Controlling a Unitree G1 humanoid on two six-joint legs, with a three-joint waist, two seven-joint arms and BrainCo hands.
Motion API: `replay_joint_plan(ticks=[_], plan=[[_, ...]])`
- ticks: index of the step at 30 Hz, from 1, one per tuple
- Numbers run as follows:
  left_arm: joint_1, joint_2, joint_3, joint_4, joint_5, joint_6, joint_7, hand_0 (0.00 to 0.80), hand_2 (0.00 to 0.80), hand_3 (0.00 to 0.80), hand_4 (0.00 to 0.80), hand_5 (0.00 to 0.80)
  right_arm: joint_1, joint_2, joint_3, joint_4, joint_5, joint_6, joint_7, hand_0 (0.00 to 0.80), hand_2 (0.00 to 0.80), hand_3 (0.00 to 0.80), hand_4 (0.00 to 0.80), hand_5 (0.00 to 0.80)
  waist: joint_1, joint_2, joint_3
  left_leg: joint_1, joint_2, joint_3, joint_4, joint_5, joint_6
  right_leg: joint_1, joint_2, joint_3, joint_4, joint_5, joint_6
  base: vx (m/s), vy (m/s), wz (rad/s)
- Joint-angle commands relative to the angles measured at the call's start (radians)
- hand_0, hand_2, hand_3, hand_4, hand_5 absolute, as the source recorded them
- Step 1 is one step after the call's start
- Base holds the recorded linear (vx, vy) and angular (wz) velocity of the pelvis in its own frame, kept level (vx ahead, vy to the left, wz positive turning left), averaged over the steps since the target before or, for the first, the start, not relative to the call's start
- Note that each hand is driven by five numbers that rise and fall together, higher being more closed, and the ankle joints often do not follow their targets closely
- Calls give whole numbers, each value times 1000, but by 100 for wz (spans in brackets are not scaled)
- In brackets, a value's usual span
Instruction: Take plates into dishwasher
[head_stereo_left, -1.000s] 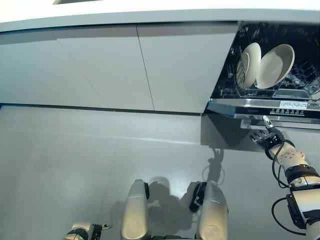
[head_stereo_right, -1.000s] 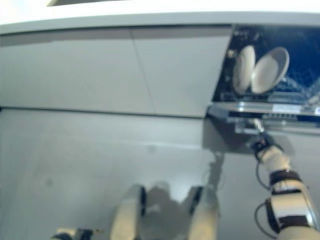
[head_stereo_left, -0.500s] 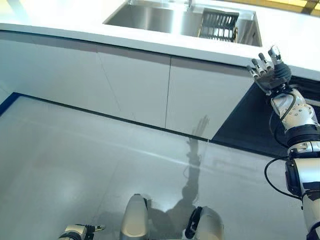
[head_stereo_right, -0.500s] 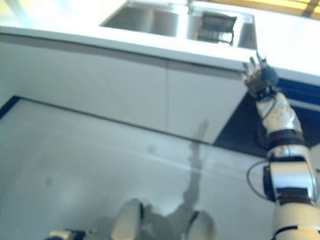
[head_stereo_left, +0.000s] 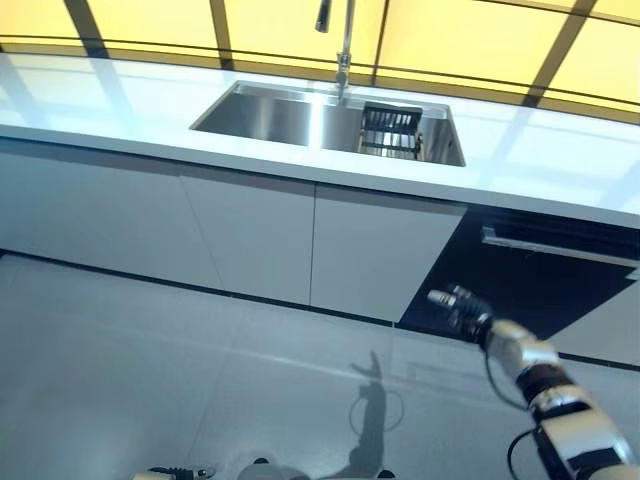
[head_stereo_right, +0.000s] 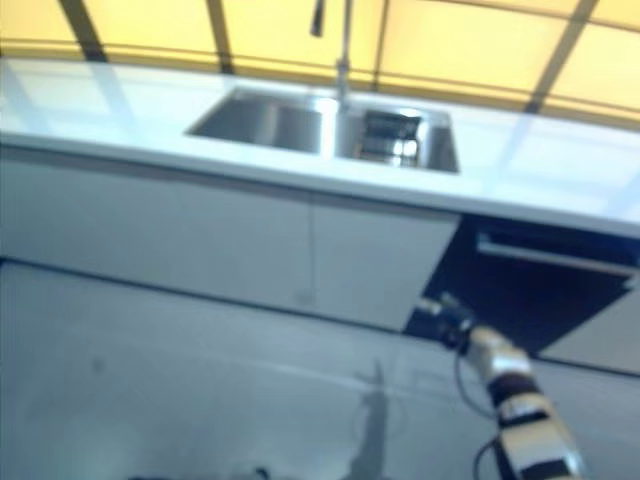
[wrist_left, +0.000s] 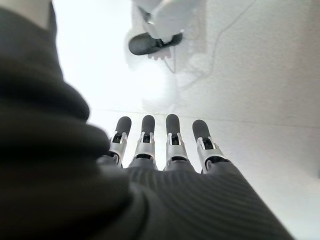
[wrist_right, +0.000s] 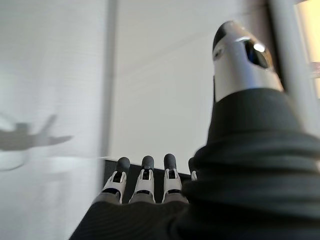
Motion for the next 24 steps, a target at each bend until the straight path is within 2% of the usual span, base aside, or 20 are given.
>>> replay_joint_plan(ticks=[1, 4, 5, 7, 8, 10, 12, 15, 24], plan=[[-19, -14, -19, 26, 3, -42, -21, 0, 0, 0, 0, 0, 49, 69, -26, -2, 101, -73, 31, 0, 0, 0, 0, 0, -21, 14, 8, 13, -12, 29, -78, 32, 19, 28, 25, -10, -38, 2, 4, -43, 75, -7], [-12, -42, -8, 31, -3, -60, -47, 0, 0, 0, 0, 0, 152, 156, -35, 97, -6, -125, -14, 0, 0, 0, 0, 0, -42, 17, 0, 24, -17, 37, -74, 21, 30, 28, 25, -3, -24, -6, 2, -6, 59, -6], [-10, -46, -7, 30, -4, -59, -49, 0, 0, 0, 0, 0, 165, 165, -36, 117, -12, -118, -20, 0, 0, 0, 0, 0, -45, 17, -2, 26, -16, 40, -75, 21, 31, 29, 25, -3, -23, -7, 2, 16, 42, 1], [-5, -71, 1, 48, 11, -67, -71, 0, 0, 0, 0, 0, 212, 203, -74, 251, -38, -77, -17, 0, 0, 0, 0, 0, -57, 20, -8, 34, -17, 46, -76, 16, 34, 36, 23, 0, -31, -5, 4, 10, 15, -1], [-5, -72, 1, 50, 13, -67, -72, 0, 0, 0, 0, 0, 212, 204, -76, 258, -45, -76, -19, 0, 0, 0, 0, 0, -57, 20, -8, 35, -17, 46, -76, 16, 34, 37, 23, 0, -31, -5, 4, 0, 0, 0], [0, -90, 5, 68, 22, -77, -73, 0, 0, 0, 0, 0, 228, 220, -81, 350, -164, -57, -69, 0, 0, 0, 0, 0, -62, 22, -11, 43, -20, 47, -77, 8, 38, 42, 23, 4, -32, -7, 4, 32, 16, -4], [8, -110, 16, 77, 55, -115, -91, 0, 0, 0, 0, 0, 247, 230, -93, 420, -181, 16, -169, 0, 0, 0, 0, 0, -64, 26, -12, 53, -18, 50, -75, 1, 41, 48, 21, 8, -32, -9, 6, 55, 8, -17], [9, -123, -4, 78, 71, -144, -116, 0, 0, 0, 0, 0, 255, 218, -110, 448, -187, 61, -198, 0, 0, 0, 0, 0, -68, 32, -13, 63, -16, 50, -73, -7, 43, 56, 19, 13, -32, -12, 8, 41, 2, -16], [2, -129, -38, 56, 59, -138, -124, 0, 0, 0, 0, 0, 244, 230, -56, 414, -260, 19, -156, 0, 0, 0, 0, 0, -85, 32, -20, 81, -17, 52, -76, -19, 48, 59, 24, 36, -31, -21, 10, 24, -7, -8]])
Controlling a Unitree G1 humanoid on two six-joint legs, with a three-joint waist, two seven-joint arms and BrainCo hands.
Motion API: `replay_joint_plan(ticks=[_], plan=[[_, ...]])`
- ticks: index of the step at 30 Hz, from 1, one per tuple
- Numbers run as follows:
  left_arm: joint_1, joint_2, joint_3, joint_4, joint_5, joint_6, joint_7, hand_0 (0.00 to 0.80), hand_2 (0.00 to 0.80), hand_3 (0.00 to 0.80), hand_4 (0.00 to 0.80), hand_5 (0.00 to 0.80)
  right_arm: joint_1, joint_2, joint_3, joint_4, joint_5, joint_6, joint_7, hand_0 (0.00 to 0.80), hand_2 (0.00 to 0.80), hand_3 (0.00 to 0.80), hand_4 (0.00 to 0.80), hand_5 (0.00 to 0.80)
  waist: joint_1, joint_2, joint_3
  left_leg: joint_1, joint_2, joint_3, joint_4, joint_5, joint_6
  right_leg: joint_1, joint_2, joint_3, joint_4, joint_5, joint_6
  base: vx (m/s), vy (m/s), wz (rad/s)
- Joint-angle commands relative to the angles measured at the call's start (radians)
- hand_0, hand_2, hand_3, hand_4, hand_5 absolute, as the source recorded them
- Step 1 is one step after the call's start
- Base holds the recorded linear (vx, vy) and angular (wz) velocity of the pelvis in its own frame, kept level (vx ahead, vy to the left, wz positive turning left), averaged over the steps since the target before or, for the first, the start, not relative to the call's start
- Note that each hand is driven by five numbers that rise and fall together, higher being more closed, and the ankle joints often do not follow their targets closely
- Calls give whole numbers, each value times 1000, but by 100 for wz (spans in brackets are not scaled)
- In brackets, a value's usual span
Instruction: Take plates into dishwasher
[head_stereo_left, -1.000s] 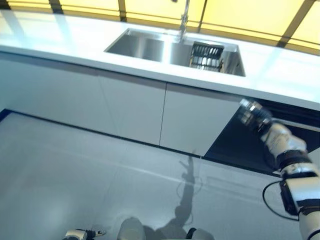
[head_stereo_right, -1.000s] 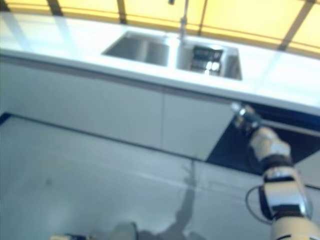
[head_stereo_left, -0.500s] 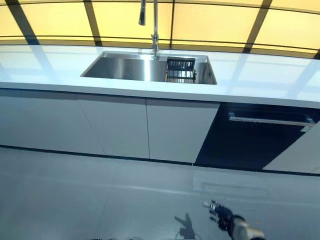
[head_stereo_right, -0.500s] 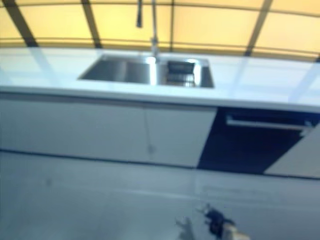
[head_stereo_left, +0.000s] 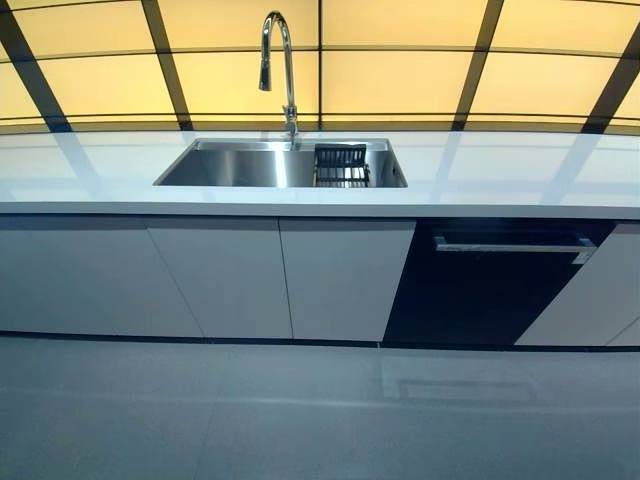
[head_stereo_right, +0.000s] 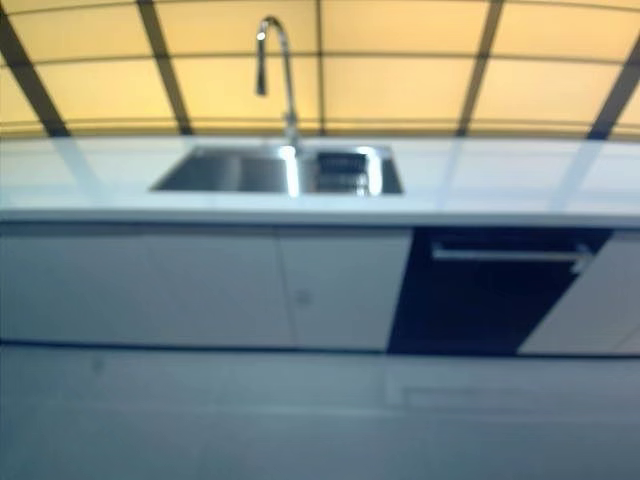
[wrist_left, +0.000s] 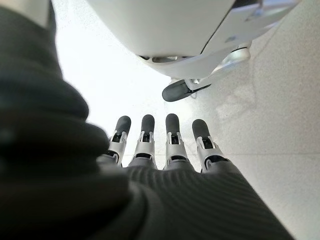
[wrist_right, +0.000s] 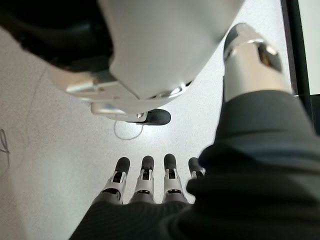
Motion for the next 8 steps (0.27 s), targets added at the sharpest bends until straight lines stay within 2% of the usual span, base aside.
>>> replay_joint_plan(ticks=[1, 8], plan=[[-70, -20, -13, 29, 20, -20, -11, 0, 0, 0, 0, 0, -85, 13, 45, 25, -81, -20, 19, 0, 0, 0, 0, 0, -18, -9, 71, 13, -37, -11, 5, -41, 57, 47, 1, -18, 18, -38, 15, 12, -7, -7], [-75, -38, -26, 19, -25, -21, 16, 0, 0, 0, 0, 0, -91, 23, 75, 23, -89, -8, 20, 0, 0, 0, 0, 0, -18, -10, 69, 19, -34, -12, 5, -41, 56, 53, 6, -15, 19, -41, 13, 3, -1, -1]])
